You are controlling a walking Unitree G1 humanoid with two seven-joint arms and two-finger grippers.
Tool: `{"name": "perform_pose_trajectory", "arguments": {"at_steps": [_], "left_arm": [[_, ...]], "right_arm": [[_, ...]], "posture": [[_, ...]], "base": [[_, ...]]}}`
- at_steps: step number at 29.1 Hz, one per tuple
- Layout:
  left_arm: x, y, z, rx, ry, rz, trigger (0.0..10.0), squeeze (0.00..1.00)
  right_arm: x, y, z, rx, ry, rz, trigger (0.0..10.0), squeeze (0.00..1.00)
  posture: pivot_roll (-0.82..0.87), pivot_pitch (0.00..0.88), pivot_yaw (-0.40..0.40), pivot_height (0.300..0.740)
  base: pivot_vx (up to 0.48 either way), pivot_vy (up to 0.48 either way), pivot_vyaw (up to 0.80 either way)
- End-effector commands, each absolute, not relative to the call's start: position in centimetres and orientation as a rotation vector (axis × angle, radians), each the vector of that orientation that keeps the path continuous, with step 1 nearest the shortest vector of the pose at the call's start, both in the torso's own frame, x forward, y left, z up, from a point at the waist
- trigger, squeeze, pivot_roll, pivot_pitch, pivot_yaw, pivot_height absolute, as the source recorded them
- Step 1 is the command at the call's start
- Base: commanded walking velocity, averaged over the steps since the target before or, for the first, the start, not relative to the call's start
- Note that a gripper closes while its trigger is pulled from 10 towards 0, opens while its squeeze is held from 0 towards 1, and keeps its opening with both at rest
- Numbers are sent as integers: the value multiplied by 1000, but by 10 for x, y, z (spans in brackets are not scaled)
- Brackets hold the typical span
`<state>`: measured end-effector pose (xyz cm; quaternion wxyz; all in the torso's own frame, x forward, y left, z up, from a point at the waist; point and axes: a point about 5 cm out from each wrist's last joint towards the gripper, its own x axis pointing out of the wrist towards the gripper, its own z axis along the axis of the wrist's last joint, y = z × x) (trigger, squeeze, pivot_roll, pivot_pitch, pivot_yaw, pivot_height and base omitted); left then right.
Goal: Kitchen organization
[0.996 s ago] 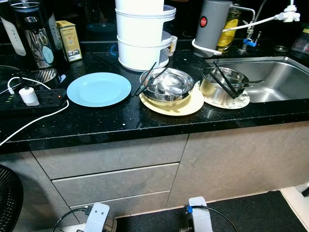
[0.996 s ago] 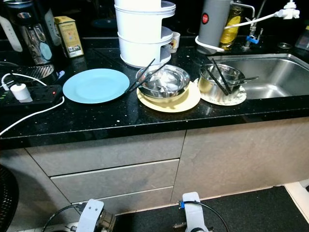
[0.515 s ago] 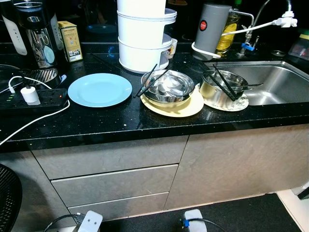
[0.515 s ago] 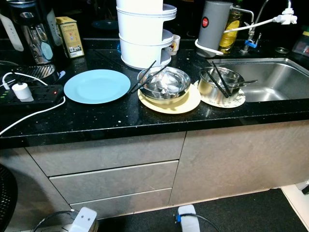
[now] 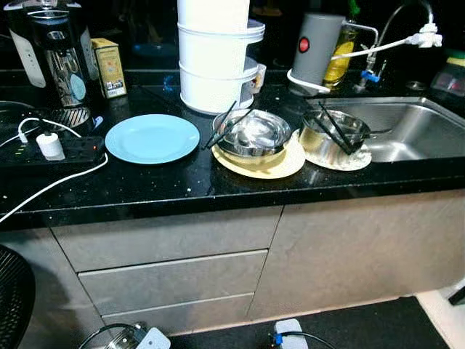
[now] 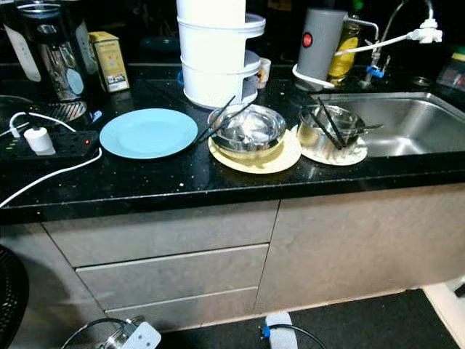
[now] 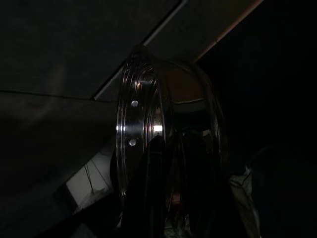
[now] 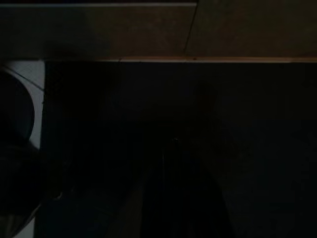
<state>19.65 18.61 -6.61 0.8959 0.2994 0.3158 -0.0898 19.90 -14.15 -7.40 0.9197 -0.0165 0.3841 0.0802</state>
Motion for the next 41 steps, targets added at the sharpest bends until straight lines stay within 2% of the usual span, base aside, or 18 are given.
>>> {"name": "perform_pose_trajectory", "arguments": {"at_steps": [1,8,12,15,17,29,41], "left_arm": [[189,184,-72,618,693,-204,10000,0],[187,176,-73,654,673,-288,10000,0],[188,173,-73,562,683,-237,10000,0],[188,178,-75,459,745,-135,10000,0],[180,179,-82,430,840,-156,10000,0],[178,177,-84,296,873,-96,10000,0],[183,176,-82,326,867,-97,10000,0]], "right_arm": [[190,-143,-79,-21,827,144,10000,0],[186,-142,-81,-30,837,148,10000,0],[186,-145,-82,-34,841,133,10000,0],[186,-149,-82,-56,843,120,10000,0],[186,-150,-82,-62,848,114,10000,0],[181,-155,-84,-67,859,101,10000,0],[178,-154,-85,-69,867,101,10000,0]], "posture": [[5,39,-75,740],[4,35,-79,740],[5,9,-78,740],[2,12,-81,740],[1,0,-79,740],[-14,0,-70,740],[-21,0,-62,740]], "base": [[0,0,0],[0,0,0],[0,0,0],[0,0,0],[0,0,0],[0,0,0],[0,0,0]]}}
